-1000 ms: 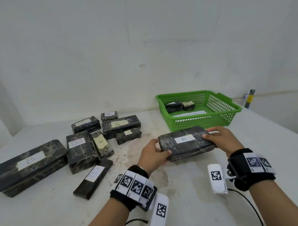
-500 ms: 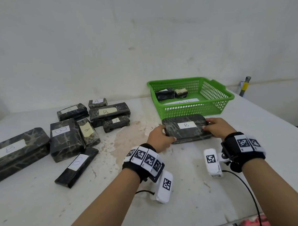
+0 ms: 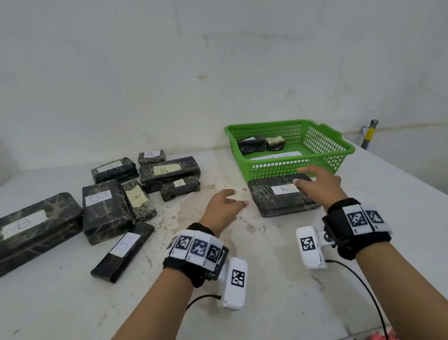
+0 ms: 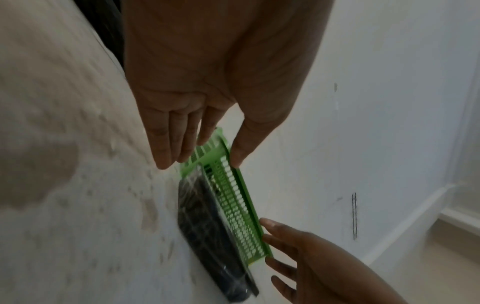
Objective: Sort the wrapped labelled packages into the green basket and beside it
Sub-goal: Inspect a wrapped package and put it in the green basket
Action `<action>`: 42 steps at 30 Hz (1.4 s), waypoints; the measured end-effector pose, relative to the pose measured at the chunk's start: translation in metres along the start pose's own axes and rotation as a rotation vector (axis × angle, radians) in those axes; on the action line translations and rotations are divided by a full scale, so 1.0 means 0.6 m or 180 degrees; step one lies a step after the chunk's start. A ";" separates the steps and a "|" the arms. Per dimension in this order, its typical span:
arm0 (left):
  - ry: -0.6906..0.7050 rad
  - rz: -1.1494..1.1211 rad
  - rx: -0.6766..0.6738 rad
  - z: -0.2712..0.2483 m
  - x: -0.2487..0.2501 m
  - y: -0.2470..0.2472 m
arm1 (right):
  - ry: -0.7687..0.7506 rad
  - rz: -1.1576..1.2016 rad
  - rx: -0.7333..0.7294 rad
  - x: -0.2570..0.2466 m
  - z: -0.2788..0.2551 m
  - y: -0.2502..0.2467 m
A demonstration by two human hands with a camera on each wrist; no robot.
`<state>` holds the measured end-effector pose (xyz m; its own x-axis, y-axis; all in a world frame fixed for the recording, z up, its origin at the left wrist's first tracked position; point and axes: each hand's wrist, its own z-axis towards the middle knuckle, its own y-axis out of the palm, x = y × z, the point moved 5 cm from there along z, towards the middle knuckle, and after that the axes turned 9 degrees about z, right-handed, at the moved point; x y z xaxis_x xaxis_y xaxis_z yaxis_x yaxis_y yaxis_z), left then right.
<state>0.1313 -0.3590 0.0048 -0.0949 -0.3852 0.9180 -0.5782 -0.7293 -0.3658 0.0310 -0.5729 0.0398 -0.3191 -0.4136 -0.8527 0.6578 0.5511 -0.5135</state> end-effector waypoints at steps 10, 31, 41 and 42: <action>0.0116 -0.0101 0.1573 -0.079 -0.078 -0.248 | 0.0193 0.1132 -0.1069 -0.124 -0.017 0.285; 0.0151 -0.1540 0.1320 -0.071 -0.101 -0.270 | 0.0997 0.1562 -0.1228 -0.144 0.031 0.369; 0.0193 -0.1403 0.0317 -0.073 -0.088 -0.233 | 0.0453 0.2328 -0.2253 -0.180 -0.110 0.308; 0.0234 -0.1367 0.0099 -0.075 -0.084 -0.223 | 0.0363 0.2345 -0.2308 -0.180 -0.121 0.307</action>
<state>0.1770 -0.2169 0.0144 0.0909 -0.0027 0.9959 -0.5532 -0.8317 0.0482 0.1373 -0.3739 0.0303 -0.0920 0.2523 -0.9633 0.1598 0.9586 0.2359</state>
